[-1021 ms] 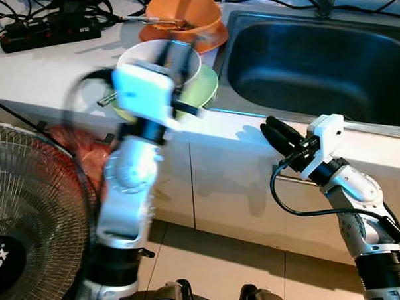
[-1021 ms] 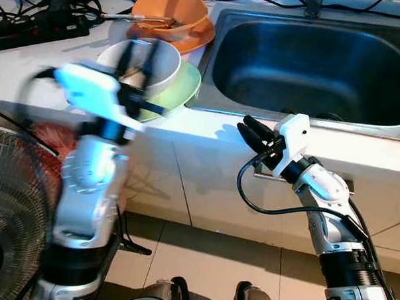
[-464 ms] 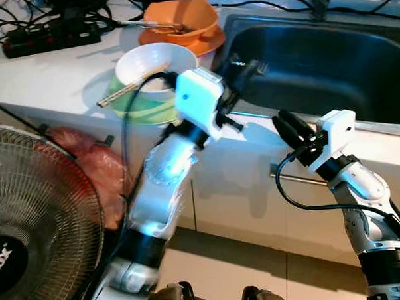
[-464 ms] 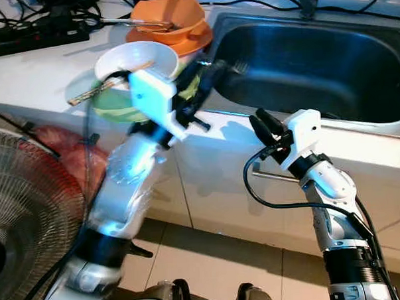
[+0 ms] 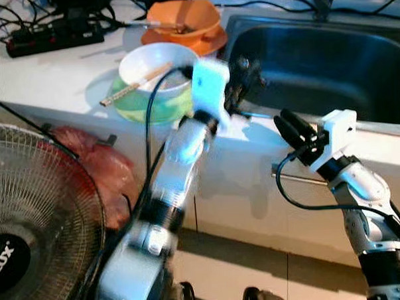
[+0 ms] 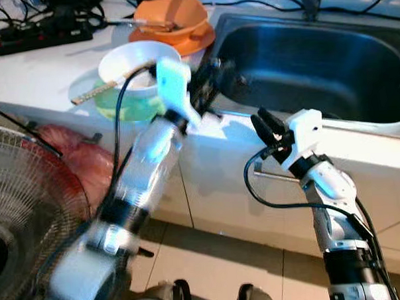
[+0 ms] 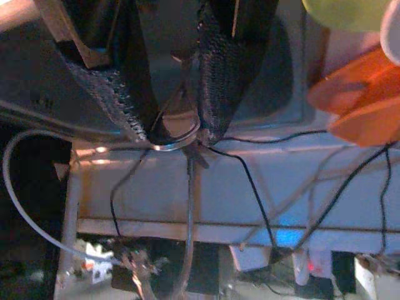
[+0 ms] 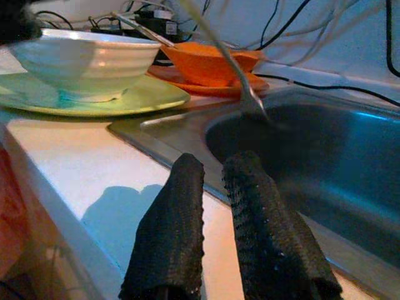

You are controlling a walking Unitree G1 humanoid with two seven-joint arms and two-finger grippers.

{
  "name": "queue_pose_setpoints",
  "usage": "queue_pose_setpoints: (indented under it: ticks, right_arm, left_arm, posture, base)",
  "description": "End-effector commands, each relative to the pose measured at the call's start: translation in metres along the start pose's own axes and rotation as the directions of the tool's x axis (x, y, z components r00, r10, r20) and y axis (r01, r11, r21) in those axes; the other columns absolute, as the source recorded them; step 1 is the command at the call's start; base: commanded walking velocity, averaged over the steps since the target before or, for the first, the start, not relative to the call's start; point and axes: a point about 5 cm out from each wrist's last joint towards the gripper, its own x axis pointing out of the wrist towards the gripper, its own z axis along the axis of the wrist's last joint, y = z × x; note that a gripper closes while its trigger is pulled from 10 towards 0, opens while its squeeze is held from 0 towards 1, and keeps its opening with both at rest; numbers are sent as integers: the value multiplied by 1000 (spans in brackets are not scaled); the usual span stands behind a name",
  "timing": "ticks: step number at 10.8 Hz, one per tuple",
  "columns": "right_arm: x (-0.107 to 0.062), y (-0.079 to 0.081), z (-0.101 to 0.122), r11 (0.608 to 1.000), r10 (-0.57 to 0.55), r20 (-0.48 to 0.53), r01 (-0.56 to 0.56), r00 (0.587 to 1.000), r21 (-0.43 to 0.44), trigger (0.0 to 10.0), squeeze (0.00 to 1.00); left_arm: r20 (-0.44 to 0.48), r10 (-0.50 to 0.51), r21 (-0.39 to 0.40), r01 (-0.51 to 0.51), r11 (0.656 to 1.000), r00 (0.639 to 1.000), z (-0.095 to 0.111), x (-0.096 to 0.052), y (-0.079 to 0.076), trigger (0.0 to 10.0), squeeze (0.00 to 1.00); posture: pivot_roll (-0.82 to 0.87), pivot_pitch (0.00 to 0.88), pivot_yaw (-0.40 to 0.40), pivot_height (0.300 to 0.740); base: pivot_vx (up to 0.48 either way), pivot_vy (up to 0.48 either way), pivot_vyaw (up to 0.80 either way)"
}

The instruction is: Kitchen organization

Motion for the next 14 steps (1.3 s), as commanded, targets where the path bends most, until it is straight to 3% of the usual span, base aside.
queue_pose_setpoints:
  ticks: [1, 5, 11, 12, 13, 14]
  right_arm:
    - [-3, -1, 0, 1000, -11, -3, 11, 1000, -12, 10000, 0]
    - [-4, 1, 0, 1000, -23, 2, 23, 1000, -9, 10000, 0]
    - [-8, 5, -3, 999, -33, 0, 33, 999, 8, 10000, 0]
    - [-8, 7, -3, 999, -35, 0, 35, 999, 10, 10000, 0]
    - [-8, 7, -4, 999, -37, 0, 37, 999, 12, 10000, 0]
    - [-8, 7, -4, 999, -40, 0, 40, 999, 13, 10000, 0]
  left_arm:
    - [29, -15, -22, 15, 1000, 999, 5, 11, -9, 10000, 0]
    - [-60, 28, -90, -33, 995, 998, -6, 28, -6, 10000, 0]
    - [-197, 19, -74, -34, 997, 980, -19, 36, -18, 10000, 0]
    - [-209, 31, -66, -46, 997, 977, -22, 36, -19, 10000, 278]
    - [-216, 41, -55, -54, 997, 976, -23, 35, -19, 10000, 1000]
    - [-219, 43, -57, -57, 997, 975, -23, 35, -19, 10000, 1000]
  posture:
    - [5, 152, 54, 740]
    - [-8, 158, 67, 740]
    - [-16, 166, 84, 740]
    - [-19, 165, 88, 740]
    - [-18, 163, 88, 740]
    - [-17, 163, 89, 740]
  base:
    - [0, 0, 0]
    - [0, 0, 0]
    - [0, 0, 0]
    - [0, 0, 0]
    - [0, 0, 0]
    - [0, 0, 0]
